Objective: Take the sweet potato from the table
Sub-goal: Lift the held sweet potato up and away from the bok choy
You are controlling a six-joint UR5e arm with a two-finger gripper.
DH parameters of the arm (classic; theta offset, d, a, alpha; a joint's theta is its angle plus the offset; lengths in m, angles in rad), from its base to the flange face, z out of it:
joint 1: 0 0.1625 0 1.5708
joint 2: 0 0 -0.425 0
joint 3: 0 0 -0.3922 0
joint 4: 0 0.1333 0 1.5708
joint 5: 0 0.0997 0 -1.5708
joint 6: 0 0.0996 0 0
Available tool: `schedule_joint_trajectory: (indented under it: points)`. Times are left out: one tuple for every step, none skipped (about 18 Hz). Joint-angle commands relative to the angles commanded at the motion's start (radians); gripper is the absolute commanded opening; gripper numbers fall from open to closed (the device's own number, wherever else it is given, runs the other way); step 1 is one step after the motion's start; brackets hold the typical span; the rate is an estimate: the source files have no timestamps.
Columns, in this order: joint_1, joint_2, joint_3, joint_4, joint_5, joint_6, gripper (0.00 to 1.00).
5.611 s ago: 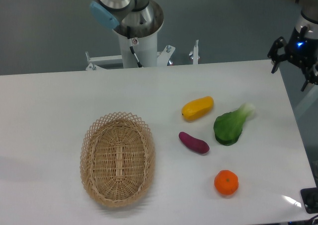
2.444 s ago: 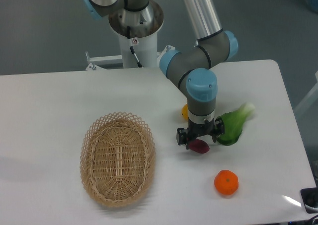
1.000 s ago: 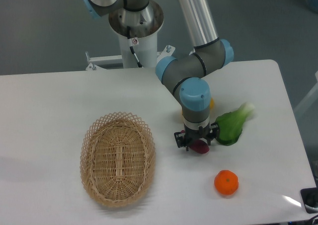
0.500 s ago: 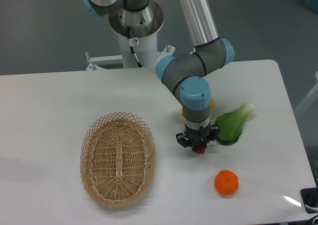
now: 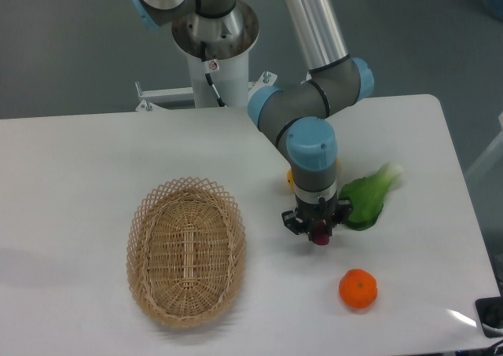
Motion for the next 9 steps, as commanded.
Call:
schedule_joint_trajectory:
  points:
    - [0.002,0.014,0.02,-0.002,-0.006,0.0,0.3]
    - [0.005,0.022,0.044,-0.002,-0.009,0.0,0.3]
    - [0.006,0.029,0.069,-0.009,-0.012,0.002,0.3]
    - [0.008,0.035,0.09,-0.011,-0.011,0.002,0.29]
    - [0.009,0.038,0.109,-0.012,-0.006,0.002,0.29]
    - [0.011,0.043,0.127,-0.014,-0.005,0.011,0.29]
    - [0.012,0.051,0.14,-0.014,-0.003,0.034,0.28]
    - [0.027,0.06,0.153,-0.027,-0.005,0.066,0.28]
    - [0.043,0.074,0.163,-0.053,-0.008,0.095,0.28]
